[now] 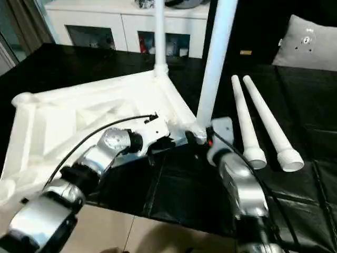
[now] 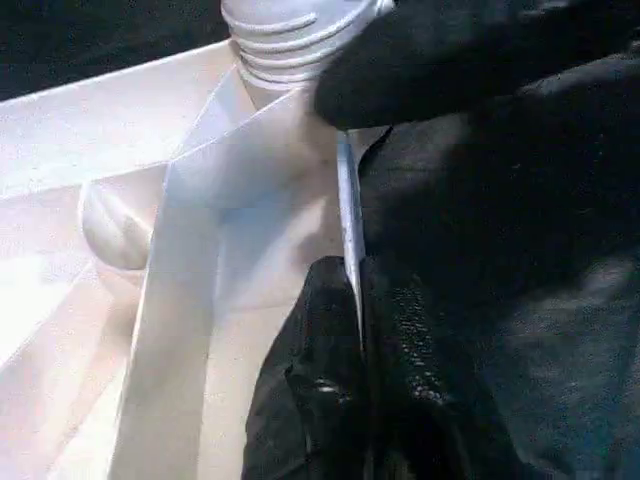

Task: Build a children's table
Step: Rotate leg to tighten, then rotate table base

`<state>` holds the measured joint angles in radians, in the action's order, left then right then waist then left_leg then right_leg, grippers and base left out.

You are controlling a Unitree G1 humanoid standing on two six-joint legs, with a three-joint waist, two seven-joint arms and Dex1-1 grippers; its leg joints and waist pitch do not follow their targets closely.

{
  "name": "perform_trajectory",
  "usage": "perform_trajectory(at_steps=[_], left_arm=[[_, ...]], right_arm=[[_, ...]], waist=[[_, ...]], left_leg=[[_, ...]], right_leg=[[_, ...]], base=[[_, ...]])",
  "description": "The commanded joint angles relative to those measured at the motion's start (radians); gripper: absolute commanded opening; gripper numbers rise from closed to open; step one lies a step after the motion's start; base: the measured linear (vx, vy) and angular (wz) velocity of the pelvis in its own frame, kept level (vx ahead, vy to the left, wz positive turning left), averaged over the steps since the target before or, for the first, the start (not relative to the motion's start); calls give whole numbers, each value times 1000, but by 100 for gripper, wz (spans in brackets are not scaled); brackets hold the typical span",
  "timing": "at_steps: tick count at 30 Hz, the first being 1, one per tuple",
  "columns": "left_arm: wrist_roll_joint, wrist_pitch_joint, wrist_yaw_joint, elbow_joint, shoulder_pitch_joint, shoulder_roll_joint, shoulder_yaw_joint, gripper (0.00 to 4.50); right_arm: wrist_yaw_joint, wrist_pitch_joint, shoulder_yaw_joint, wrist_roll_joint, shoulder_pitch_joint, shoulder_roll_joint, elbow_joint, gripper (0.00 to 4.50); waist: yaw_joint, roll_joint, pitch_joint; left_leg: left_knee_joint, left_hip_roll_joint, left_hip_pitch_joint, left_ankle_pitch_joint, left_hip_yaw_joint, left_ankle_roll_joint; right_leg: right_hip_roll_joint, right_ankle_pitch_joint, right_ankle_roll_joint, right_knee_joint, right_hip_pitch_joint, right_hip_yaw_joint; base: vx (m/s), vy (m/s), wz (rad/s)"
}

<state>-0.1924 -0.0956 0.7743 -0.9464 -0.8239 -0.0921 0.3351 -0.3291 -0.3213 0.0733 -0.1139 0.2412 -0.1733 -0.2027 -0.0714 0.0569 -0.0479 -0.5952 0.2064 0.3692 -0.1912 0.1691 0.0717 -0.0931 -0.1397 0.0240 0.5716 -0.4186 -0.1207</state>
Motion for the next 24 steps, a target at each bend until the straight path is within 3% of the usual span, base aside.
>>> perform_trajectory(at_steps=[1,4,7,11,12,14,19,23,24], left_arm=[[8,-82,-47,-13,-79,15,-28,0],[15,-102,-74,-61,-112,31,-42,0],[56,-97,-73,-104,-141,52,-82,55],[78,-107,-23,-126,-141,54,-96,84],[91,-108,-12,-130,-137,53,-107,92],[104,-104,-4,-123,-126,47,-117,106],[130,-20,3,-26,-63,-29,-158,127],[115,72,2,103,5,-134,-174,127],[109,110,15,169,40,-174,-180,127]], right_arm=[[21,-17,15,-6,-18,-4,43,446],[23,-16,22,-18,-35,-3,75,446],[6,-15,13,-23,-50,-8,127,450],[-55,-28,-12,-52,-47,-20,165,450],[-97,-26,-28,-70,-39,-30,175,450],[-133,-12,-42,-78,-28,-42,179,450],[-228,-32,-49,-118,25,-67,172,450],[-278,-32,-70,-117,65,-103,128,450],[-292,-26,-75,-110,86,-115,95,450]], waist=[[0,-11,78],[-2,-13,77],[-1,-14,78],[-9,-14,78],[-10,-19,77],[-13,-21,71],[-12,-25,71],[-8,-18,70],[-9,-24,73]], left_leg=[[60,7,-4,-150,1,-94],[60,8,-3,-149,-1,-85],[57,7,-1,-122,0,-96],[57,11,-4,-125,0,-114],[57,10,-3,-125,1,-117],[58,7,0,-139,2,-119],[60,10,-2,-149,1,-104],[63,16,-7,-149,-1,-81],[64,21,-10,-149,-1,-74]], right_leg=[[-51,-226,170,-64,80,45],[-52,-270,146,-68,79,45],[-52,-235,156,-63,79,45],[-55,-213,181,-59,78,46],[-55,-213,182,-60,79,46],[-54,-276,158,-66,80,44],[-54,-343,136,-68,78,43],[-53,-347,132,-65,70,46],[-55,-331,141,-60,69,48]], base=[[0,0,0],[0,0,0],[0,0,0],[0,0,0],[0,0,0],[0,0,0],[0,0,0],[0,0,0],[0,0,0]])
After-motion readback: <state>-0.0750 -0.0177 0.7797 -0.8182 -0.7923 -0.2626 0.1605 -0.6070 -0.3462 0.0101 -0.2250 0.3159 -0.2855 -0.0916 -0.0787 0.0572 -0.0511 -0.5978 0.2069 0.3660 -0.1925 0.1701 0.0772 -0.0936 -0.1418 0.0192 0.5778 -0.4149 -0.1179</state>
